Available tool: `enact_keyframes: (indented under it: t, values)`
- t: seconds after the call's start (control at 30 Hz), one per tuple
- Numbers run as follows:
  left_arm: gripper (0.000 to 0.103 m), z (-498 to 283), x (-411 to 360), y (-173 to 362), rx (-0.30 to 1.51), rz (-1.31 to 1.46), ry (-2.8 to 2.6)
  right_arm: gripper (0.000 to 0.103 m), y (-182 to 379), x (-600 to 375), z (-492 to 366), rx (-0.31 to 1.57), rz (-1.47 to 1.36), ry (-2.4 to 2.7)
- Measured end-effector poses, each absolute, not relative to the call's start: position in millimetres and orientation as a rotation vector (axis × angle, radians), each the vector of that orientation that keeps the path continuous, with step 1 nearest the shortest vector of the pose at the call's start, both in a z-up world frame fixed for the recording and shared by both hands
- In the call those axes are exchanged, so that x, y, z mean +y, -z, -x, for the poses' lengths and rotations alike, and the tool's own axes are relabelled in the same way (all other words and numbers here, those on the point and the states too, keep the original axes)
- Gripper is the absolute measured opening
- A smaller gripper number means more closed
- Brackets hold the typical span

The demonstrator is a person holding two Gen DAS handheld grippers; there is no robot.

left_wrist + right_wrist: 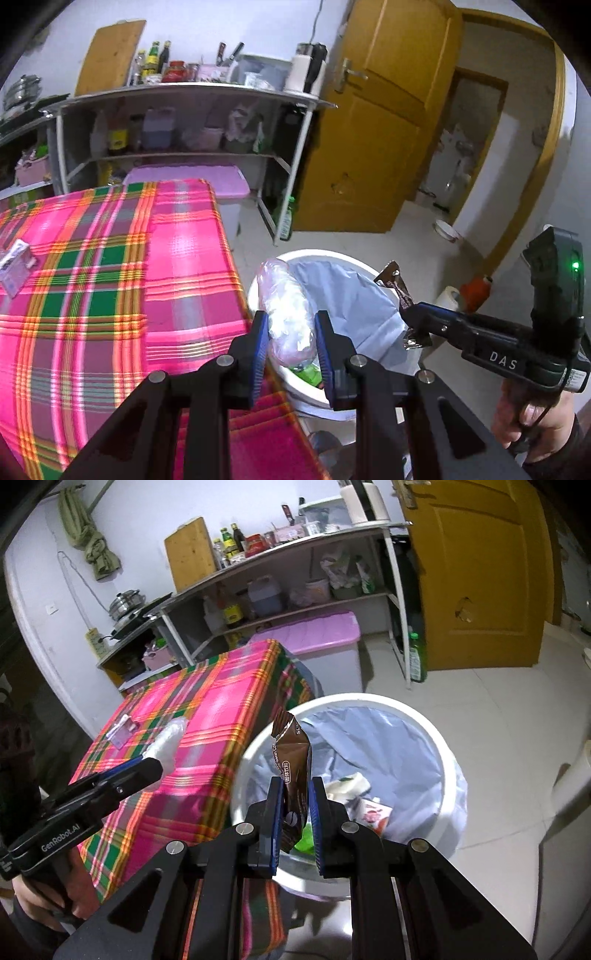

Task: Collect trash
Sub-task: 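Carry the white bag and brown wrapper over the bin, then open both grippers to drop the bag and wrapper into the bin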

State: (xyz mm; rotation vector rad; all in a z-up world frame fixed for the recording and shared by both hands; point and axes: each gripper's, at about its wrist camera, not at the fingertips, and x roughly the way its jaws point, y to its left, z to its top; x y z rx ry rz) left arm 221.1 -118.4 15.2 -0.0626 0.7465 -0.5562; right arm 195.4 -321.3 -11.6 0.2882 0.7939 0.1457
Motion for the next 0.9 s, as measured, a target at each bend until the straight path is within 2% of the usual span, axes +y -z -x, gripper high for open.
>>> enact_keyframes:
  t: [0.37,0.43,0.53,0.57,0.9]
  values:
    - [0.026,-248,-156,13,0.815,0.037,0.595,0.017,31,-337,-206,0.833,-0.305,-0.112]
    - [0.027,-252,-159,18,0.824,0.039,0.597,0.025,33,-338,-207,0.837,-0.301,-0.109]
    - [0.033,-254,-160,22,0.832,0.057,0.607,0.037,32,-339,-206,0.831,-0.295,-0.112]
    - [0.035,-253,-159,22,0.831,0.06,0.609,0.037,32,-340,-206,0.83,-0.295,-0.112]
    - [0.035,-243,-148,12,0.8,0.073,0.597,0.037,20,-335,-200,0.805,-0.277,-0.125]
